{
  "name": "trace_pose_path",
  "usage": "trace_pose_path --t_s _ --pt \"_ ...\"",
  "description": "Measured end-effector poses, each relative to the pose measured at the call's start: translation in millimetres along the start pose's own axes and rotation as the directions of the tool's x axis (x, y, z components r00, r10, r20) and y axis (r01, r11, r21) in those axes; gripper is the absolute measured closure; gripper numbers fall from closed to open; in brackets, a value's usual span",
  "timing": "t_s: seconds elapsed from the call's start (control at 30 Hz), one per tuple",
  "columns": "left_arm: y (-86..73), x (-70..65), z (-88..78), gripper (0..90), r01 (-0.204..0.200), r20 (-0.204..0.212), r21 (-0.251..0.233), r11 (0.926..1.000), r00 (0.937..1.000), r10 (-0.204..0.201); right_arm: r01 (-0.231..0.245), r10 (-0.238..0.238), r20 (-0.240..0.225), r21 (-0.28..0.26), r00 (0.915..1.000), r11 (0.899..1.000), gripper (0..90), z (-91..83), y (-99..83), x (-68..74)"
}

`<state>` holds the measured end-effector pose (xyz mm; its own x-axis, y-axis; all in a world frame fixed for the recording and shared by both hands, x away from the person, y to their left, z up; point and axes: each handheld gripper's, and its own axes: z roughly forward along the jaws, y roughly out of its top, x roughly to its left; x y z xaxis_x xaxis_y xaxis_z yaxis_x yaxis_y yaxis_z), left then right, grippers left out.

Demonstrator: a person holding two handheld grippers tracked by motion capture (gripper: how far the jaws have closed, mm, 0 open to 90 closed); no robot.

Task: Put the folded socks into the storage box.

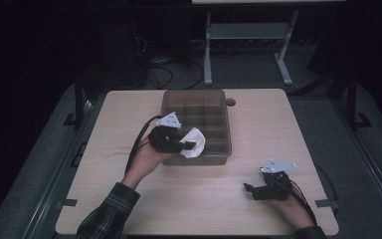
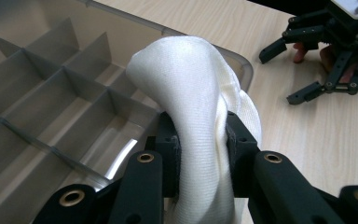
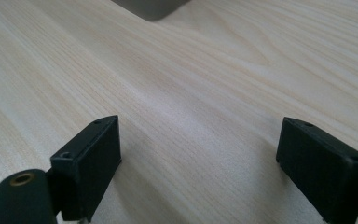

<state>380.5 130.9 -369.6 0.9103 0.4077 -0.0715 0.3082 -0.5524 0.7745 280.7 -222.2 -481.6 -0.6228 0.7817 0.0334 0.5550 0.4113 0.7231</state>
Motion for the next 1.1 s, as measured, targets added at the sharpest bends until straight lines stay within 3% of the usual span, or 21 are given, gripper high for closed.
trace_pose_path --t_s 0.47,0.77,1.1 --pt "7.2 21.6 6.9 72.0 0.011 -0.011 -0.021 0.9997 0.9999 -0.011 0.0 0.0 0.0 0.0 1.0 1.0 13.0 0.1 0.0 -0.1" --pt "13.9 30.1 19.1 72.0 0.018 -0.03 -0.006 0.9998 0.9994 -0.018 0.0 0.0 0.001 0.0 1.0 1.0 13.0 0.1 0.1 0.0" --pt "13.5 40.3 39.9 72.1 0.053 -0.061 0.054 0.9971 0.9969 -0.05 0.002 -0.002 0.001 -0.001 1.0 1.0 13.0 0.2 0.1 -0.2"
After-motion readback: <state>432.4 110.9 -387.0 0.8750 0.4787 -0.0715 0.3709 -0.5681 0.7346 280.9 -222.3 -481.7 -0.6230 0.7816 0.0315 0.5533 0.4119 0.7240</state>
